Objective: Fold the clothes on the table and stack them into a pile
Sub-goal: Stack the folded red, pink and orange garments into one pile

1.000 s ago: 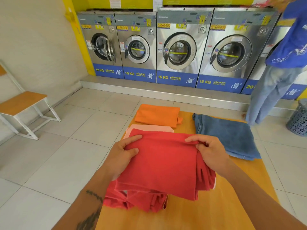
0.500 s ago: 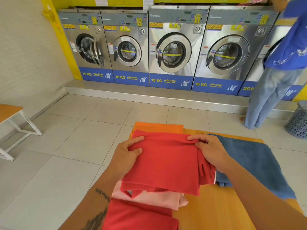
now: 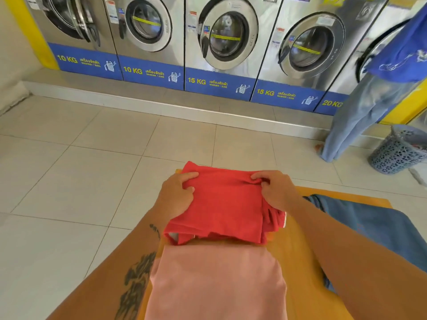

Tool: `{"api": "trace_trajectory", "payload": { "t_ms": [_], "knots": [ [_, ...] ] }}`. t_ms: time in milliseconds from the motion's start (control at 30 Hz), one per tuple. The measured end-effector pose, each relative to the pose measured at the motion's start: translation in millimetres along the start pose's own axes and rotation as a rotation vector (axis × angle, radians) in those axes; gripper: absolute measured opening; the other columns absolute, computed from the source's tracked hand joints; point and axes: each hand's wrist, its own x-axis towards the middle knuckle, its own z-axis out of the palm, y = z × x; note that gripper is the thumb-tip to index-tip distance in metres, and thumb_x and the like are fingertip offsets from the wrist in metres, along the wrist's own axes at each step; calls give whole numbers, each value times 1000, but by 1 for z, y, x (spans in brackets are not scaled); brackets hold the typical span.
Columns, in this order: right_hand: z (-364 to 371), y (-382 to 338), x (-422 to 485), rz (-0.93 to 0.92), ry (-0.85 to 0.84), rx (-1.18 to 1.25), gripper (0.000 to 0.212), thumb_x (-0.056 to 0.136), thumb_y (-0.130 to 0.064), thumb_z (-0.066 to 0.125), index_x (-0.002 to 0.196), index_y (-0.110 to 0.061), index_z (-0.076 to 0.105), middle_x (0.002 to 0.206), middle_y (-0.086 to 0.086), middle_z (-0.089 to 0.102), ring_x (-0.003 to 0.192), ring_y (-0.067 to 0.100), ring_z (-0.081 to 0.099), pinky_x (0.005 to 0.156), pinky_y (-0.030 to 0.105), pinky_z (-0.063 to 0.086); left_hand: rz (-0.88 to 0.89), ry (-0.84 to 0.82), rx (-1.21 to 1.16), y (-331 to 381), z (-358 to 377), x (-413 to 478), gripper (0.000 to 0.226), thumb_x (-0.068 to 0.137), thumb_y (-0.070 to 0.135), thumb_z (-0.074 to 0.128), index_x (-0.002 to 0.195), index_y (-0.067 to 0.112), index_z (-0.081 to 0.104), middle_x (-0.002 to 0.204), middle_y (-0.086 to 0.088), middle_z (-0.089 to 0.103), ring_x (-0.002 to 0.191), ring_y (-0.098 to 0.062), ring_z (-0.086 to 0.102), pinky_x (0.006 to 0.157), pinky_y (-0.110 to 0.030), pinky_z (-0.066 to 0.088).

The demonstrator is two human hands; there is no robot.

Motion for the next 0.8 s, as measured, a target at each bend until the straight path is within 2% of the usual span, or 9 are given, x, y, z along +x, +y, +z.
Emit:
{"api": "trace_trajectory", "payload": {
  "t_ms": [67, 133, 233, 333, 400, 533, 600, 667, 800],
  "knots": [
    [20, 17, 0, -54, 1, -160, 45, 89, -2, 43, 116, -25, 70, 126, 0, 66, 115, 21, 59, 101, 25, 42, 114, 60, 123, -16, 13, -2, 42, 98, 20, 50, 134, 39, 55, 147, -1, 44, 129, -24, 48, 109, -39, 39],
    [32, 28, -1, -66, 45, -203, 46, 89, -2, 43, 119, -27, 67, 124, 3, 64, 111, 25, 60, 98, 32, 45, 162, 134, 170, -25, 23, -4, 41, 98, 24, 48, 136, 39, 53, 152, 1, 39, 129, -21, 47, 104, -38, 41],
    [35, 31, 0, -39, 58, -194, 46, 92, -3, 42, 122, -30, 65, 119, 6, 60, 106, 27, 58, 93, 31, 44, 175, 216, 210, -31, 29, -5, 40, 97, 28, 47, 136, 38, 53, 151, 1, 39, 128, -22, 44, 102, -41, 45],
    [26, 28, -9, -3, 47, -121, 47, 94, -4, 42, 129, -29, 61, 129, 9, 54, 118, 27, 52, 100, 26, 36, 217, 257, 255, -36, 29, -8, 40, 96, 28, 48, 134, 33, 56, 143, -2, 44, 120, -23, 46, 91, -46, 52],
    [18, 23, -27, 39, 80, -58, 51, 95, -6, 44, 138, -31, 54, 139, 8, 46, 127, 27, 45, 106, 34, 37, 216, 280, 285, -40, 26, -16, 41, 95, 28, 48, 136, 31, 54, 141, -3, 43, 116, -26, 46, 90, -48, 52],
    [0, 20, -88, 164, 157, 64, 46, 91, -17, 54, 134, -34, 49, 130, 4, 54, 113, 20, 54, 90, 38, 47, 131, 324, 199, -50, 9, -59, 47, 95, 25, 52, 141, 30, 47, 141, -2, 38, 118, -21, 44, 96, -40, 47],
    [-1, 25, -127, 319, 38, 202, 39, 93, -27, 56, 130, -36, 49, 109, 3, 64, 93, 16, 62, 77, 39, 52, 76, 324, 123, -60, 1, -96, 48, 93, 19, 56, 138, 33, 48, 132, 1, 42, 109, -16, 50, 86, -30, 50],
    [4, 31, -159, 446, -112, 362, 39, 96, -27, 53, 134, -33, 49, 100, 7, 66, 84, 23, 66, 80, 50, 56, 35, 333, 79, -68, -2, -133, 44, 93, 17, 58, 132, 39, 54, 121, 7, 48, 96, -12, 59, 75, -23, 51],
    [21, 27, -191, 469, -222, 554, 45, 99, -34, 53, 139, -45, 38, 121, 7, 61, 105, 30, 64, 85, 46, 56, -76, 206, 218, -71, 5, -183, 61, 88, 15, 54, 138, 48, 42, 119, 10, 48, 90, -13, 57, 71, -25, 47]
  ]
}}
